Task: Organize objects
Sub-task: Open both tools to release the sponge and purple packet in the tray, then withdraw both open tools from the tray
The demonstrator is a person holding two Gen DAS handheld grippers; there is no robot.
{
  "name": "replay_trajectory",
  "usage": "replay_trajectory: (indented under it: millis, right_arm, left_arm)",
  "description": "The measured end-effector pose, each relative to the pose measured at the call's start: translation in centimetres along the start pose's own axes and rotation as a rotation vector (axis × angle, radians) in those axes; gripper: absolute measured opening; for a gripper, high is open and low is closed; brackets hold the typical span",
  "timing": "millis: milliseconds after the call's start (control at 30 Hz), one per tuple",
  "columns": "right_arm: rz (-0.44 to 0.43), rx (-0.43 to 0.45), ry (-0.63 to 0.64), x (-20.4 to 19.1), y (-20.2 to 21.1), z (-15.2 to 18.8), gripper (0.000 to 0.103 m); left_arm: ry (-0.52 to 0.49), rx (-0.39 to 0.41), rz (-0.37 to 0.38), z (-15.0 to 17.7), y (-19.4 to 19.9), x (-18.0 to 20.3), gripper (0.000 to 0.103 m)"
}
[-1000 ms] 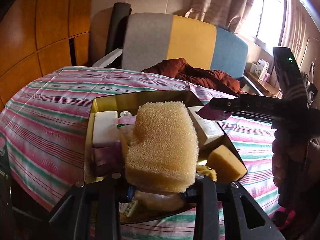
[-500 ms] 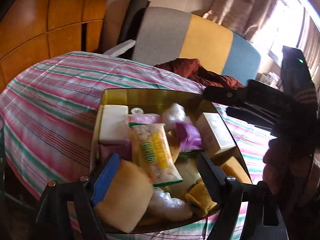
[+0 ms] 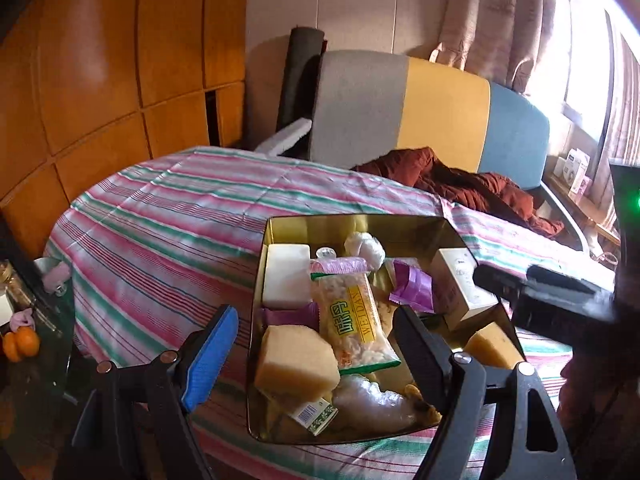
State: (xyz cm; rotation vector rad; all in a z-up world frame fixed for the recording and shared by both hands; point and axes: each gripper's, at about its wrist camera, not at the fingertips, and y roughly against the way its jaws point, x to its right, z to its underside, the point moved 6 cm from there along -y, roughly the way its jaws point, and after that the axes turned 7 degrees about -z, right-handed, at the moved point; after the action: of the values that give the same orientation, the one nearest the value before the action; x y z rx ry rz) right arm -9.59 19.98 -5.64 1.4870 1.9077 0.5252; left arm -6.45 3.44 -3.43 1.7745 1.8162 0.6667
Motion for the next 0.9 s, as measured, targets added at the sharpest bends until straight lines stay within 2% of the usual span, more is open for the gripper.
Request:
replay_trajectory:
  millis: [67, 167, 400, 567, 733, 800, 900]
  right_arm:
    - [0.021, 0.013, 0.0, 0.2, 0.8, 0.7, 0.094]
    - [0.046, 0.031, -0.007, 0.4, 2.0, 1.9, 0.094]
    - [0.052, 0.038, 0.007, 0.0, 3.9, 4.3, 0.094]
    - [0.044, 0.037, -0.002, -0.1, 4.3, 5.1, 0.094]
    - [0.045, 0.037, -0.005, -0.1, 4.5, 5.6, 0.094]
    - [0.047, 0.037, -0.004, -0.1, 4.5, 5.7, 0.094]
    - [0.049, 0.034, 0.004, -0.3, 4.4, 5.8, 0.094]
  left_arm:
    - [0.004, 0.006, -0.008, 0.0, 0.6, -0.1, 0.081]
    - [0.001, 0.016, -0.075, 0.2, 1.5, -0.3, 0.081]
    - [-0.006, 0.071, -0.171, 0.7, 3.1, -0.2, 0.081]
    - [0.011, 0.059, -0.15, 1.1, 3.0, -0.2, 0.08]
    - [0.013, 0.025, -0.115, 1.7, 2.4, 0.1, 0.074]
    - [0.002, 0.033, -0.121, 1.8, 2.4, 0.3, 0.074]
    - [-0.007, 0.056, -0.129, 1.9, 2.4, 0.3, 0.067]
